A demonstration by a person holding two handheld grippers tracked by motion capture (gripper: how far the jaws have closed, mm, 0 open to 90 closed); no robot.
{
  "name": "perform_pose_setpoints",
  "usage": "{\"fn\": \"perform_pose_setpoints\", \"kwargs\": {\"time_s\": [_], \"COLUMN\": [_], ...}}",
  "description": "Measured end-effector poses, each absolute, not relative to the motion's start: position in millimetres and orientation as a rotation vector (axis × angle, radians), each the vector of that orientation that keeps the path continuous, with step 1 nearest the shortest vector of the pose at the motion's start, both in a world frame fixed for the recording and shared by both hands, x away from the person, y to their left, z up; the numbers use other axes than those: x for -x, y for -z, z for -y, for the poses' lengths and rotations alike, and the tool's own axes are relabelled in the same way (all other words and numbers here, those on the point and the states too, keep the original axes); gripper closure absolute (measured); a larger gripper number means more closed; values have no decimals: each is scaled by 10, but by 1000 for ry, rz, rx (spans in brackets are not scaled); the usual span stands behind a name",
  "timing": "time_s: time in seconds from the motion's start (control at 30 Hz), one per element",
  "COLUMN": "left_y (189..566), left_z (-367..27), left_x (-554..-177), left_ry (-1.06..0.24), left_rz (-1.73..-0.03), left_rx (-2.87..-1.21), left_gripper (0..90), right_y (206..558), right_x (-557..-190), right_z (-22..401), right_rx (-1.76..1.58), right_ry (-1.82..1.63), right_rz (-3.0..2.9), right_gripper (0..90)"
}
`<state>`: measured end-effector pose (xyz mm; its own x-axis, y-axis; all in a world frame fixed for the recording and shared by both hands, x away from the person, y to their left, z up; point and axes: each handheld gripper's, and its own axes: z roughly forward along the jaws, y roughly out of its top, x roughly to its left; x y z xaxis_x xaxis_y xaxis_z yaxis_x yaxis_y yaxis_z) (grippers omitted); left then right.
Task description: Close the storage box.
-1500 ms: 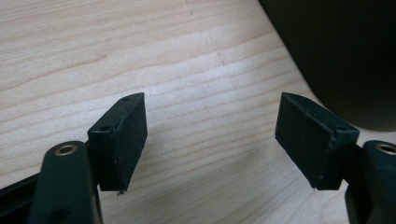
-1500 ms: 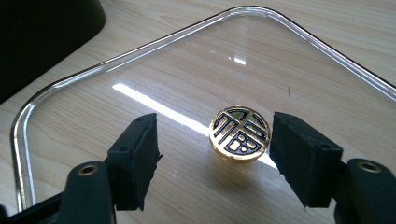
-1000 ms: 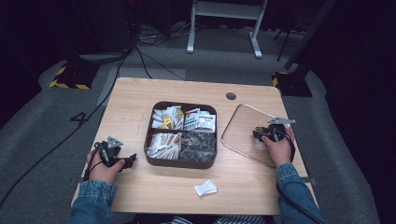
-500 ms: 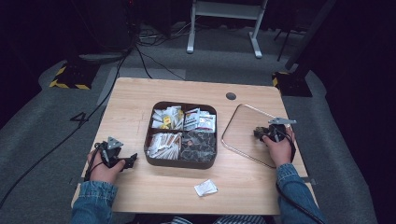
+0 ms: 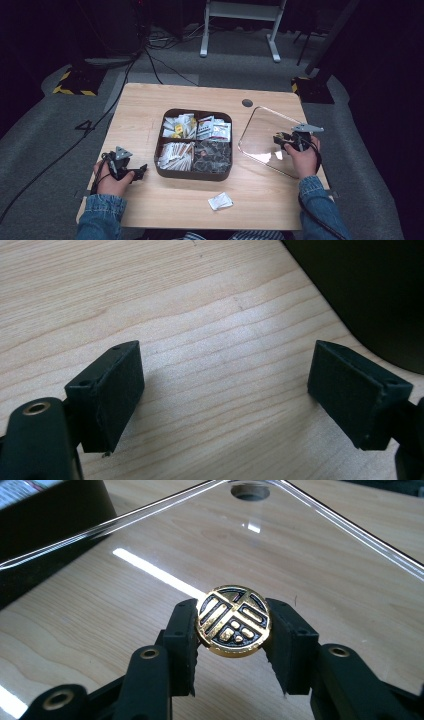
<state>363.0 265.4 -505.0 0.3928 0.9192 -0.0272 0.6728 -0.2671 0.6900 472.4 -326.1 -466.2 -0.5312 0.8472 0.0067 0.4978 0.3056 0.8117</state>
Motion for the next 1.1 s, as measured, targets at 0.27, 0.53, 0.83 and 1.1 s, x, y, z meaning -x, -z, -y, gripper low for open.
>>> {"fn": "perform_pose_setpoints", "kwargs": {"time_s": [0.27,0.53,0.83,1.1], "left_y": [5051,5050,5049,5049], "left_z": [-2636,-2629,-2628,-2628], "left_x": [-3634,-3637,-3635,-3635], "left_ry": [-513,-516,-514,-513], "left_rz": [-1364,-1365,-1363,-1362], "left_rx": [-2027,-2028,-2030,-2030], "left_gripper": [153,153,157,157], "right_y": [4471,4283,4138,4011], "right_x": [-4629,-4546,-4496,-4522], "right_z": [3228,3125,2985,2760], "right_rx": [-1158,-1106,-1092,-1056], "right_ry": [-1176,-1209,-1235,-1278], "right_rz": [-2128,-2128,-2149,-2199], "right_gripper": [588,588,588,588]}}
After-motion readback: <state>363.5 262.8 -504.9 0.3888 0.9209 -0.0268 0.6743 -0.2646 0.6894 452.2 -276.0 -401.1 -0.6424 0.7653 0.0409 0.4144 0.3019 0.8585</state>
